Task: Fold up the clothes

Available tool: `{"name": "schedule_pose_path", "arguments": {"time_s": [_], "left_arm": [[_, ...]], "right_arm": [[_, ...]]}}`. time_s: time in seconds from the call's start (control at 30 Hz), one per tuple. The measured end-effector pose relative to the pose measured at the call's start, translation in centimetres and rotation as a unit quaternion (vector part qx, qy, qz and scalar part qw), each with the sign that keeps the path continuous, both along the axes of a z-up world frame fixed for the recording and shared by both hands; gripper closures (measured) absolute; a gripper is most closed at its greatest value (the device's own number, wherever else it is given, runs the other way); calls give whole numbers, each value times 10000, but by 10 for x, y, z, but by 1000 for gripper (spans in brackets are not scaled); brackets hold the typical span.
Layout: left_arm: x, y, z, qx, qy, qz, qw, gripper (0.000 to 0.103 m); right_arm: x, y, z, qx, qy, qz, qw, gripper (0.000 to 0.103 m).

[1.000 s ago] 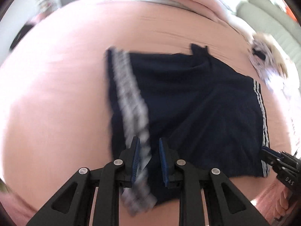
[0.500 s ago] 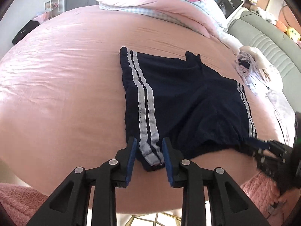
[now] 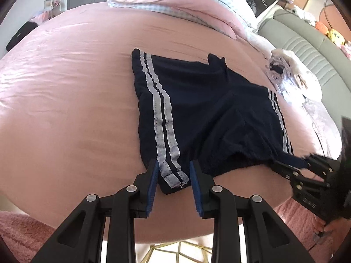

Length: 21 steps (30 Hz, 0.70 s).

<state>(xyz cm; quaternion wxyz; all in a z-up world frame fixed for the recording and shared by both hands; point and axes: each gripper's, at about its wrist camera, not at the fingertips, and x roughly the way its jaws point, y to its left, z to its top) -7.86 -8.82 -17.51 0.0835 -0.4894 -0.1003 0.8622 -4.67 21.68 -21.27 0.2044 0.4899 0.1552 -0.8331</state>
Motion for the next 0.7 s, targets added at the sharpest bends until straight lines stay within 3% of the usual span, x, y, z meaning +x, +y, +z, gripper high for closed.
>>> {"name": "schedule_pose_path", "arguments": {"time_s": [0.1, 0.2, 0.33, 0.43, 0.5, 0.63, 0.7], "left_arm": [[4, -7, -1, 105, -77, 50, 9999, 77], [6, -12, 0, 231, -51, 113, 9997, 76], [2, -15, -4, 484, -58, 138, 9987, 63], [-1, -9, -10, 286, -148, 107, 9994, 63], [-3, -6, -16, 38, -295, 155, 9994, 63], [3, -19, 2, 1043, -12, 177, 9944, 63], [4, -27, 6, 1415, 127, 261, 9895, 59]], "right_arm": [[-7, -5, -11, 288, 145, -88, 9994, 79], [-8, 10, -7, 214, 279, -478, 9982, 90], [-6, 37, 4, 10, 321, -1002, 9944, 92], [-8, 44, -7, -206, -116, -987, 9948, 92], [-7, 46, -11, -257, -294, -883, 9953, 86], [-7, 58, 2, -528, -380, -987, 9930, 84], [-6, 74, 13, -1099, -430, -1202, 9857, 83]]}}
